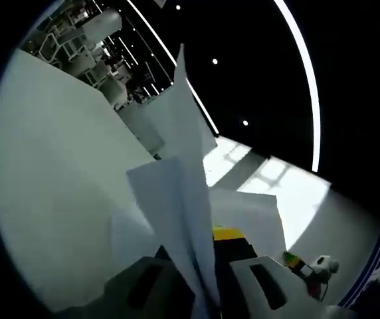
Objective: Organize the stack of printing papers by aligning and flattening the scattered papers on the table
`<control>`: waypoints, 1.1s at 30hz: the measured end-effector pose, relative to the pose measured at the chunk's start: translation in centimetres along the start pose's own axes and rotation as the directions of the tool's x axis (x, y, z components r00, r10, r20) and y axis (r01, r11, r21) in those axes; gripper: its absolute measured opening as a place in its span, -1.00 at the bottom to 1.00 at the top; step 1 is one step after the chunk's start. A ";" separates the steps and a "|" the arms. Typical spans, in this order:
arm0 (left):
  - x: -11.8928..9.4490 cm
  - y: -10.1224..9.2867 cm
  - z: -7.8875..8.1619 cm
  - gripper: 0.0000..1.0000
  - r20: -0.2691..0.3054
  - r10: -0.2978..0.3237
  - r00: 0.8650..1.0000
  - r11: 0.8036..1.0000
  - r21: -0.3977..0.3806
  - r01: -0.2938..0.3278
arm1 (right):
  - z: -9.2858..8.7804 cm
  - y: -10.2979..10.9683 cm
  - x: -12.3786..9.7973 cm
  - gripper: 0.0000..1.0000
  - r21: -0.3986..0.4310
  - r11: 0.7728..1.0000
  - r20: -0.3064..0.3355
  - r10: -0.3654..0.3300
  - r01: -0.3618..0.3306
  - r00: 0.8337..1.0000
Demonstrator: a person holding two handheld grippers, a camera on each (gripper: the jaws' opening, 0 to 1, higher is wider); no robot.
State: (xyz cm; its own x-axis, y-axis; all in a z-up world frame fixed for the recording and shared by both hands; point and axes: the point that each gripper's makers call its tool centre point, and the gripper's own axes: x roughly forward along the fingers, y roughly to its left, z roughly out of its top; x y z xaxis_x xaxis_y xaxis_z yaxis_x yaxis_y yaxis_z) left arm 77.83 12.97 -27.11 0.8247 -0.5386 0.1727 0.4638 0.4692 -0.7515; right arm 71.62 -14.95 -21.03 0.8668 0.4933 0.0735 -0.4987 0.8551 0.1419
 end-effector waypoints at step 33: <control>0.1 -0.4 -0.3 -0.85 -0.002 -0.001 1.000 1.000 -0.005 0.001 | 5.5 1.3 -0.5 -1.00 0.109 0.986 0.168 0.110 -0.129 0.980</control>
State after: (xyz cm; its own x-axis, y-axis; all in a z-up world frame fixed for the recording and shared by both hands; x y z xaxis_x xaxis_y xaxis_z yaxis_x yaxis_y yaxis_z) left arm 77.57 12.50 -26.99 0.8239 -0.5400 0.1720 0.4627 0.4657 -0.7544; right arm 70.63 -14.98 -15.48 0.7956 0.5503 0.2531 -0.6026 0.7617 0.2381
